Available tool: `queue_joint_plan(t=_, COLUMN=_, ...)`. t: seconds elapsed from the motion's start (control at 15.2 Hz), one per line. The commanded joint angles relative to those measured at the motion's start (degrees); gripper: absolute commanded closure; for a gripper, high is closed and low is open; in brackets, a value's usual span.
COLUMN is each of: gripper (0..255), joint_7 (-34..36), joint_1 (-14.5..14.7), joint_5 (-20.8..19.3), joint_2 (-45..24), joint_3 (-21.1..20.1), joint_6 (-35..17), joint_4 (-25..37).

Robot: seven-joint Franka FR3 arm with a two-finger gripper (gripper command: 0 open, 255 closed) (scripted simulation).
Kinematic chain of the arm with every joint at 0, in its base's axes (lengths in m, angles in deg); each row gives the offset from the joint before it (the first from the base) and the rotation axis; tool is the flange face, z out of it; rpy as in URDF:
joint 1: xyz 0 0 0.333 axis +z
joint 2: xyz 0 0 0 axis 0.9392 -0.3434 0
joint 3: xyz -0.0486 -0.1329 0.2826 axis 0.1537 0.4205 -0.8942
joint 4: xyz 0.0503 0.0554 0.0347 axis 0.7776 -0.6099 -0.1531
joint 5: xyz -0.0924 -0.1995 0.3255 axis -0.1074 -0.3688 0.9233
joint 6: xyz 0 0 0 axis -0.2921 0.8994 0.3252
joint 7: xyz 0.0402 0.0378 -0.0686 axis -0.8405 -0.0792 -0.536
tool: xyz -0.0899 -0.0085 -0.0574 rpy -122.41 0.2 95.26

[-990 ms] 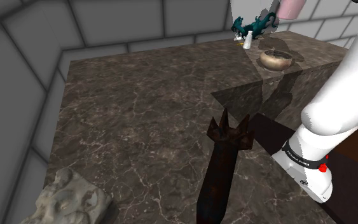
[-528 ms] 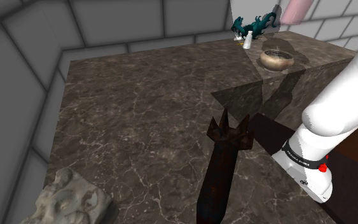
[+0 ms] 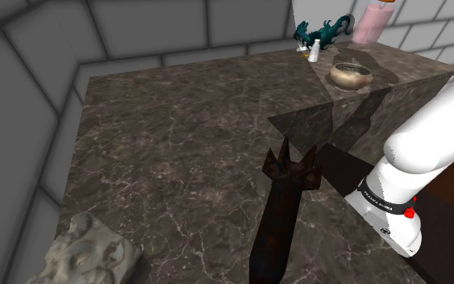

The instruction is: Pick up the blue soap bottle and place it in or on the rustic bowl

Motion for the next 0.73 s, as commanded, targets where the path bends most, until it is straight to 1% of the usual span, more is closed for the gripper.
queue_joint_plan(t=0.0, gripper=255, joint_7=0.84, joint_1=0.21, joint_5=-0.67, joint_2=1.49, joint_3=-0.61, joint_6=-1.97, joint_4=-3.24)
queue_joint_plan(t=0.66, gripper=255, joint_7=2.84, joint_1=0.08, joint_5=-2.77, joint_2=6.55, joint_3=-1.88, joint_6=-10.49, joint_4=-16.32)
